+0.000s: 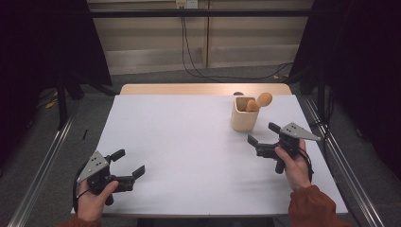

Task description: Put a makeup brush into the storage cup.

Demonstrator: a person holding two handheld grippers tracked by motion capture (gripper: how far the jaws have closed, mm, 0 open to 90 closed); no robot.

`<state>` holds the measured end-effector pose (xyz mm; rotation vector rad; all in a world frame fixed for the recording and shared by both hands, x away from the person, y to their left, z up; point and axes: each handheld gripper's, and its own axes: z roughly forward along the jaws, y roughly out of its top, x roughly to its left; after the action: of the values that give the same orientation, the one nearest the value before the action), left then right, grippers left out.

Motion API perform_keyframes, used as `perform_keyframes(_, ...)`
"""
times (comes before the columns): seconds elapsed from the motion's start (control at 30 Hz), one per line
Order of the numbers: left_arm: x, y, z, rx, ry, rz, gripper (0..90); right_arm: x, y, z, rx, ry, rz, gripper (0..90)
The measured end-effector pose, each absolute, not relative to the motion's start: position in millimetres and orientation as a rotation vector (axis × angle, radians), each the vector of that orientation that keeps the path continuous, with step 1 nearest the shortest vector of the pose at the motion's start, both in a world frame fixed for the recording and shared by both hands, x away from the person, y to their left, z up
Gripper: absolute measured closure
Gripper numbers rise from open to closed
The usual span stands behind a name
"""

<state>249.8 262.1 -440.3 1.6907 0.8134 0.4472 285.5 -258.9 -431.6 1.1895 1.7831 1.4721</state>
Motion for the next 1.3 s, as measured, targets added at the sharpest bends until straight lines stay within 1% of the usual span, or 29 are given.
perform_keyframes(0.8, 241.7, 268.9, -439.3, 1.672, 0.835, 0.461, 2.7, 236.2, -282.4, -444.2, 1.194, 1.788, 1.429, 1.1)
perform_keyframes(1.3, 238.7, 270.7, -438.7, 1.678, 0.84, 0.47, 2.7, 212.6, -297.5, -452.2, 1.188, 1.813, 1.389, 2.1)
